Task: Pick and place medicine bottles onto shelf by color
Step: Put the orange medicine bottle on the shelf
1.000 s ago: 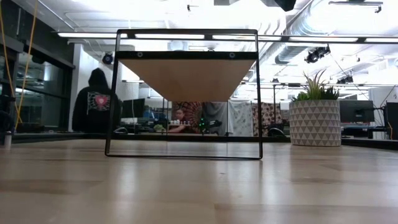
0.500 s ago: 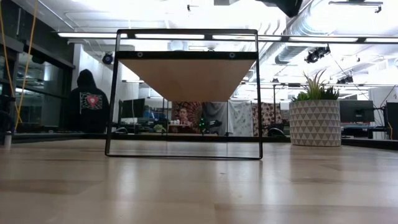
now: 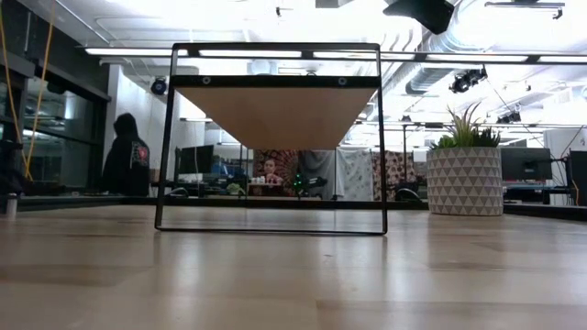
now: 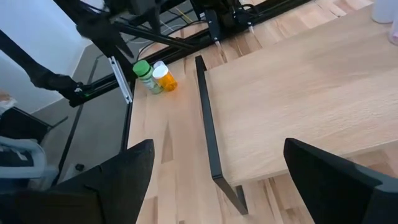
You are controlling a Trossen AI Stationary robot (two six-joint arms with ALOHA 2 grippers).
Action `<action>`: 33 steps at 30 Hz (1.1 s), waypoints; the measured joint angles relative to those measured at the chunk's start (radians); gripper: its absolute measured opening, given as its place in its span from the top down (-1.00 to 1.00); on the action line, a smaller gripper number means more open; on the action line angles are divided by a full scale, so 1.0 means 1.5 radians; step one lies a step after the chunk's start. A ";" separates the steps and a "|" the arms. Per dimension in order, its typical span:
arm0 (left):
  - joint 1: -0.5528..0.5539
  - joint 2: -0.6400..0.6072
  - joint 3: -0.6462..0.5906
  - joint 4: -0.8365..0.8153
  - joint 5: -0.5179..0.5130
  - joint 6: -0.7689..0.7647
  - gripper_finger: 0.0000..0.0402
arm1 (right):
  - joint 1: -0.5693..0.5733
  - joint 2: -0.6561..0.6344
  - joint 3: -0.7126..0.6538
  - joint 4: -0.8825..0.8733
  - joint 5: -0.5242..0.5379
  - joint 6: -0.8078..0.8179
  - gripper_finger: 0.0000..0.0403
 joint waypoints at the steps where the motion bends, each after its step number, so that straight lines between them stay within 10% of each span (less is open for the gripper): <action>1: -0.012 0.003 -0.019 0.018 0.003 -0.032 -0.86 | 0.000 0.000 0.000 -0.001 0.000 -0.001 -0.73; 8: -0.040 0.008 -0.121 0.082 0.007 -0.187 -0.86 | -0.001 0.000 0.000 -0.003 0.000 -0.017 -0.73; 33: -0.044 0.007 -0.280 0.262 0.085 -0.198 -0.86 | -0.002 0.000 0.000 -0.004 0.013 -0.017 -0.73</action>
